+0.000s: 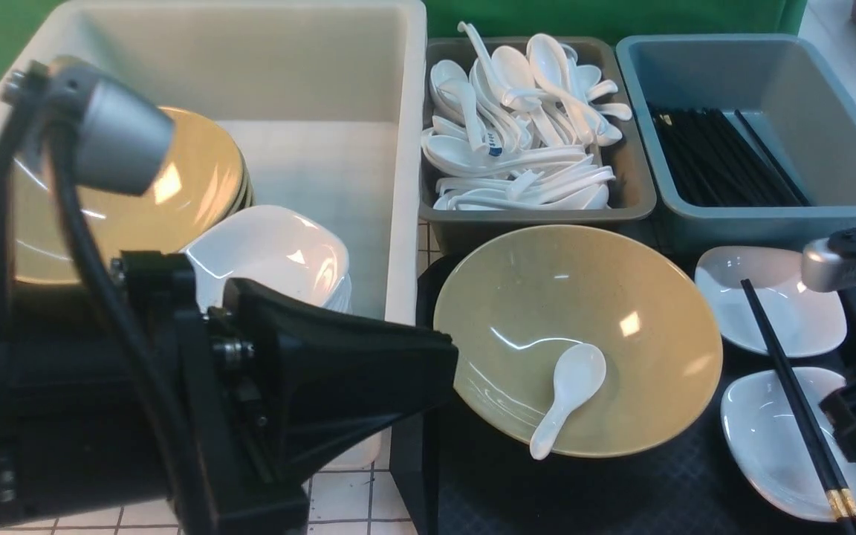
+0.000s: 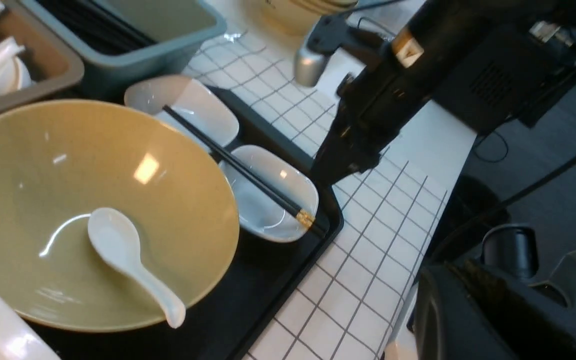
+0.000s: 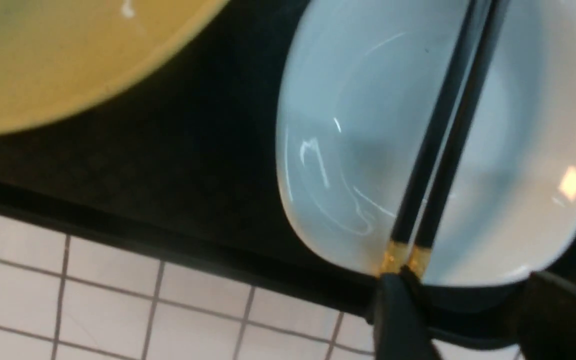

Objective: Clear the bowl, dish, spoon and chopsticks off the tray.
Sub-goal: Use the right arm to grab the chopsticks

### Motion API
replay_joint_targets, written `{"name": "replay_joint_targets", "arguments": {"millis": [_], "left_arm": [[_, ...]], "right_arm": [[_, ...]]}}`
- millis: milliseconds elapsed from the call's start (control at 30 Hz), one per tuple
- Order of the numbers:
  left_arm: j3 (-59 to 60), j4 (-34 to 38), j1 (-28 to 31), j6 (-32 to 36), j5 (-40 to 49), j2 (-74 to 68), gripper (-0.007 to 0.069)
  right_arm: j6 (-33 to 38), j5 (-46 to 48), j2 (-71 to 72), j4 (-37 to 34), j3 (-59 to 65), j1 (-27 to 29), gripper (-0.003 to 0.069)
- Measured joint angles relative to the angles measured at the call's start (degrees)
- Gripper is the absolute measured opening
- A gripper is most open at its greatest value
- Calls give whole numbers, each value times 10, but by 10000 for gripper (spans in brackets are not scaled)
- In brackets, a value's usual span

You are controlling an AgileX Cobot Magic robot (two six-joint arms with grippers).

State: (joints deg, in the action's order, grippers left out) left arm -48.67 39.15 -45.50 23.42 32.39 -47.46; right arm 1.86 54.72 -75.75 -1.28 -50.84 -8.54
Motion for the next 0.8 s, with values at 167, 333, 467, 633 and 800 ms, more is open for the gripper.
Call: {"name": "replay_joint_targets", "arguments": {"millis": [167,333,467,633,800], "left_arm": [[0,2,0,-1,1,-1,-1],[0,2,0,-2,1,-1,-1],[0,3,0,-2,1,-1,-1],[0,4,0,-2,1,-1,-1],[0,4,0,-2,1,-1,-1]], "right_arm": [[0,-29,-46,-4,0,0,417],[2,-43,-88,-4,0,0,421],[5,-60,-123,-4,0,0,421],[11,-65,-162,-4,0,0,421],[28,-66,-175,-4,0,0,339]]}}
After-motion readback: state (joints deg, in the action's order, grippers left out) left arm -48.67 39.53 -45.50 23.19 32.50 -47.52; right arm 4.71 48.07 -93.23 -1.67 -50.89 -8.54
